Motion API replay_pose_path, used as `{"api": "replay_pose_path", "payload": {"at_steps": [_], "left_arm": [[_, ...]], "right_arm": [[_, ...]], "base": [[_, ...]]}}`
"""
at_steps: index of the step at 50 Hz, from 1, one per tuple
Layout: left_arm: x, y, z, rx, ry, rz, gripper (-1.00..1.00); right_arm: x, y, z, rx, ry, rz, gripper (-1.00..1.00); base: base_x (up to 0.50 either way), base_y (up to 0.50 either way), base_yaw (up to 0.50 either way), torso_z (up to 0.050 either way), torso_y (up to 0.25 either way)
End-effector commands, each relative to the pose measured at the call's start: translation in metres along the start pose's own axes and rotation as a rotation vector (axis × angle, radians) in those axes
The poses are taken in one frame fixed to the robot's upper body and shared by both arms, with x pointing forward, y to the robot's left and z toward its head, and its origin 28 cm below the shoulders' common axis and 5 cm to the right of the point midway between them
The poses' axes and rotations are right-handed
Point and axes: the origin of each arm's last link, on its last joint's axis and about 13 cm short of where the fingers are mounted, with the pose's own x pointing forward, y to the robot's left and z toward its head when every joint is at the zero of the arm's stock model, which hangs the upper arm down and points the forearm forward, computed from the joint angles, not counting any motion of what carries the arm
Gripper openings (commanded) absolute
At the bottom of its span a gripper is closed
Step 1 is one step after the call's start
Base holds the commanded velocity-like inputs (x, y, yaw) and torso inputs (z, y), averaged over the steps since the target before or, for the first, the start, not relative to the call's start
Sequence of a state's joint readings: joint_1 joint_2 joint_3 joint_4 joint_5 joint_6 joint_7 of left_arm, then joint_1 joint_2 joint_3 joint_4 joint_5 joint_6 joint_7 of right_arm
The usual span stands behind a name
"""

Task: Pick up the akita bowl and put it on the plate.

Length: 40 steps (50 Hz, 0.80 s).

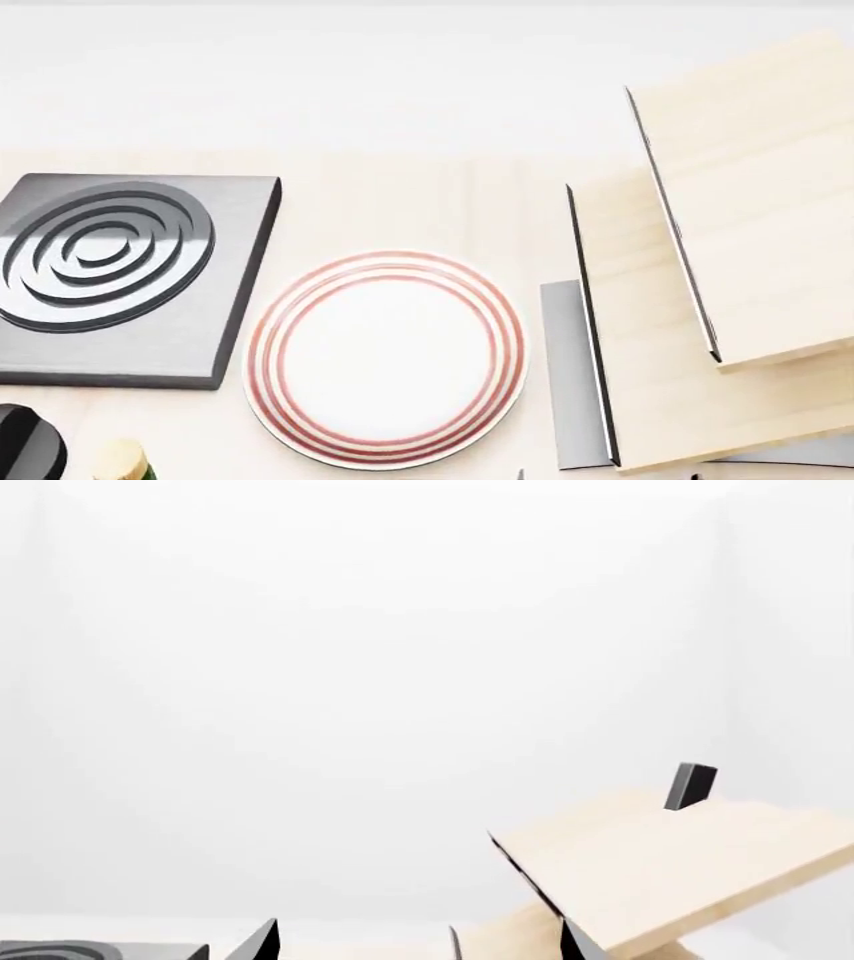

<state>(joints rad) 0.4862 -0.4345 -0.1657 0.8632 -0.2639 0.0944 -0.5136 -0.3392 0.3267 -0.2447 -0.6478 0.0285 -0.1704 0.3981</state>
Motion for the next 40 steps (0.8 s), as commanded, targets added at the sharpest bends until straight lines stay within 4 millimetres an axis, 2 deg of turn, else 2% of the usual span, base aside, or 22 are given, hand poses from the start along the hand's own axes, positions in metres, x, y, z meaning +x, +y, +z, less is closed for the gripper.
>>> {"api": "replay_pose_path", "payload": {"at_steps": [1, 9, 19, 28, 35, 40], "left_arm": [[0.003, 0.017, 0.021, 0.094, 0.021, 0.039, 1.0], [0.009, 0.032, 0.033, 0.16, 0.07, 0.053, 1.0], [0.031, 0.054, 0.039, 0.231, 0.204, 0.048, 1.0], [0.051, 0.058, 0.039, 0.302, 0.272, 0.054, 1.0], [0.068, 0.063, 0.042, 0.301, 0.403, 0.006, 1.0], [0.071, 0.067, 0.044, 0.303, 0.484, -0.025, 1.0]], "right_arm": [[0.0, -0.001, -0.002, 0.006, 0.007, -0.006, 1.0], [0.001, 0.001, -0.007, 0.003, 0.022, -0.002, 1.0], [0.006, 0.002, -0.013, -0.006, 0.04, 0.002, 1.0], [0.011, 0.001, -0.019, -0.015, 0.068, -0.011, 1.0], [0.013, 0.0, -0.022, -0.016, 0.081, -0.017, 1.0], [0.014, 0.0, -0.024, -0.018, 0.088, -0.018, 1.0]], "base": [[0.0, 0.0, 0.0, 0.0, 0.0], [0.0, 0.0, 0.0, 0.0, 0.0], [0.0, 0.0, 0.0, 0.0, 0.0], [0.0, 0.0, 0.0, 0.0, 0.0], [0.0, 0.0, 0.0, 0.0, 0.0], [0.0, 0.0, 0.0, 0.0, 0.0]]}}
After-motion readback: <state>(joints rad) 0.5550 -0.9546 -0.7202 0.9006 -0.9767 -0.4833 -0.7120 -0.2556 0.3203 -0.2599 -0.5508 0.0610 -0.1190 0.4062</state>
